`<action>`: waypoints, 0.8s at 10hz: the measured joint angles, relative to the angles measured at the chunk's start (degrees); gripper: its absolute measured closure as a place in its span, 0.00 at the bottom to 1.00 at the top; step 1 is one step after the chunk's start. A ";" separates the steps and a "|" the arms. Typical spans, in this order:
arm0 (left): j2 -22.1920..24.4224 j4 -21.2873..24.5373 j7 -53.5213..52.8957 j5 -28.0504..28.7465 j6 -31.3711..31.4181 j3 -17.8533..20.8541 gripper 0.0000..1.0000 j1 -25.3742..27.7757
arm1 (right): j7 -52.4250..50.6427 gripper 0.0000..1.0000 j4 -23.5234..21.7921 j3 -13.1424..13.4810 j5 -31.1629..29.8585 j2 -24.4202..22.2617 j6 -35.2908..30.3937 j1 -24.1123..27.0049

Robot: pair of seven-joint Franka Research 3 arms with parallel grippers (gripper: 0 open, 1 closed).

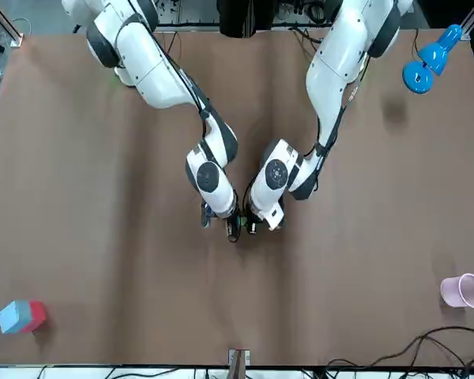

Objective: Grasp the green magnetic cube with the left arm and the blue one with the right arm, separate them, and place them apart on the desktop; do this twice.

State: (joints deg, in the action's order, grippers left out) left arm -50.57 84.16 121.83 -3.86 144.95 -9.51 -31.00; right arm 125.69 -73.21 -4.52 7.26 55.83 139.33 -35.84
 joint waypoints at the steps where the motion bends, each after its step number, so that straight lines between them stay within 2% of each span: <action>1: 0.00 0.00 0.00 0.00 0.00 0.00 0.76 0.00 | 0.00 0.66 0.00 0.00 0.60 0.00 0.22 0.00; 2: 0.00 0.00 0.00 0.00 0.00 0.00 0.76 0.00 | 0.03 0.77 0.01 0.03 0.71 0.00 0.24 0.00; 8: -0.01 -0.16 -1.41 0.00 0.09 0.45 0.76 0.30 | 0.04 0.77 0.03 0.07 0.73 0.00 0.36 0.00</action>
State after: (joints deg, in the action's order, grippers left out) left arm -50.58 84.01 120.42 -3.86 145.04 -9.06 -30.70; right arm 125.73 -73.18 -4.44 8.00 55.83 139.69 -35.84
